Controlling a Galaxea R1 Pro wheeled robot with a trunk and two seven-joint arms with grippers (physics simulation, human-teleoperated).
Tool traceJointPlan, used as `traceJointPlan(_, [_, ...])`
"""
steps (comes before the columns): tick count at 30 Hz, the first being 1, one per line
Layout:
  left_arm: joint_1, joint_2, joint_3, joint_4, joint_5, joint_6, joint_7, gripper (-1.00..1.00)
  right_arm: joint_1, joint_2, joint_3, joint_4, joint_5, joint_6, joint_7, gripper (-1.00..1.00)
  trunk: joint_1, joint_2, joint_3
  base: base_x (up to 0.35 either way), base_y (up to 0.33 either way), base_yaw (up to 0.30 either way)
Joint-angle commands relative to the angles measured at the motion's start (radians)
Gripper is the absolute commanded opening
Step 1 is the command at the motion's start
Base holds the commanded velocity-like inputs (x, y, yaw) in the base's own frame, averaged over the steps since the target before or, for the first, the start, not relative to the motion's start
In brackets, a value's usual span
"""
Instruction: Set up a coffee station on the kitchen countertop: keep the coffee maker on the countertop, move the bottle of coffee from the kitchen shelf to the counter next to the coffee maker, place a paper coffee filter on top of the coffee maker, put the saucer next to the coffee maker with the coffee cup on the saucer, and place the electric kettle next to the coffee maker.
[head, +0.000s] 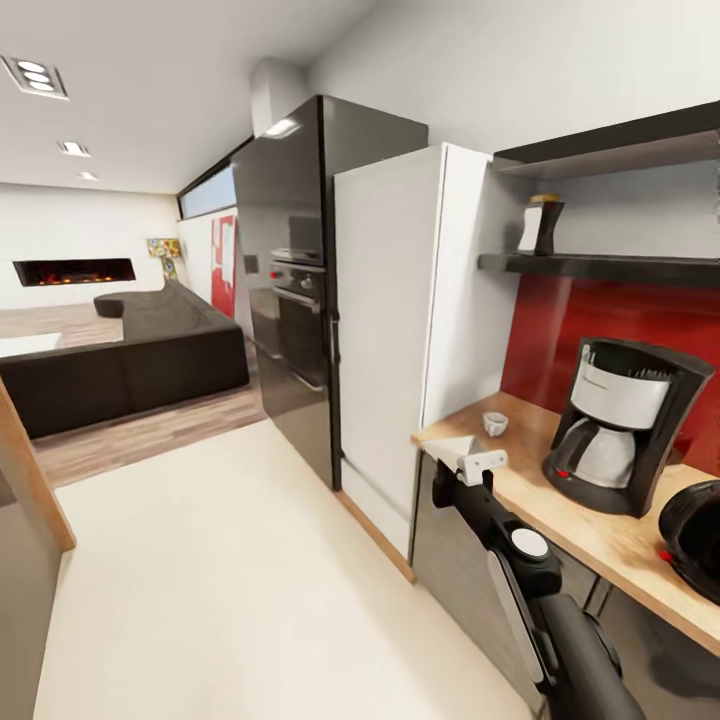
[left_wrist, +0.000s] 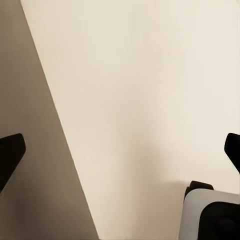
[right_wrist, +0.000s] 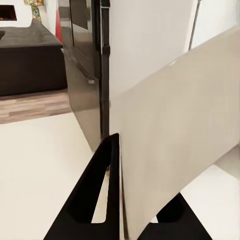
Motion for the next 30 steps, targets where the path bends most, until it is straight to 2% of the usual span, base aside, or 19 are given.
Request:
traceJointPlan(1, [0.001, 0.0, 0.002, -0.001, -0.001, -0.001, 0.0, 1.0, 0.0, 0.001, 0.0, -0.001, 0.004, 0.006, 0.0, -1.0, 0.001, 0.0, 0.001, 0.242, 0.261, -0.239])
traceJointPlan(30, [0.002, -0.001, 0.003, 0.0, -0.001, -0.001, -0.001, 1.0, 0.0, -0.001, -0.001, 0.0, 0.004, 0.006, 0.0, -1.0, 0.001, 0.0, 0.018, 0.237, 0.272, -0.242])
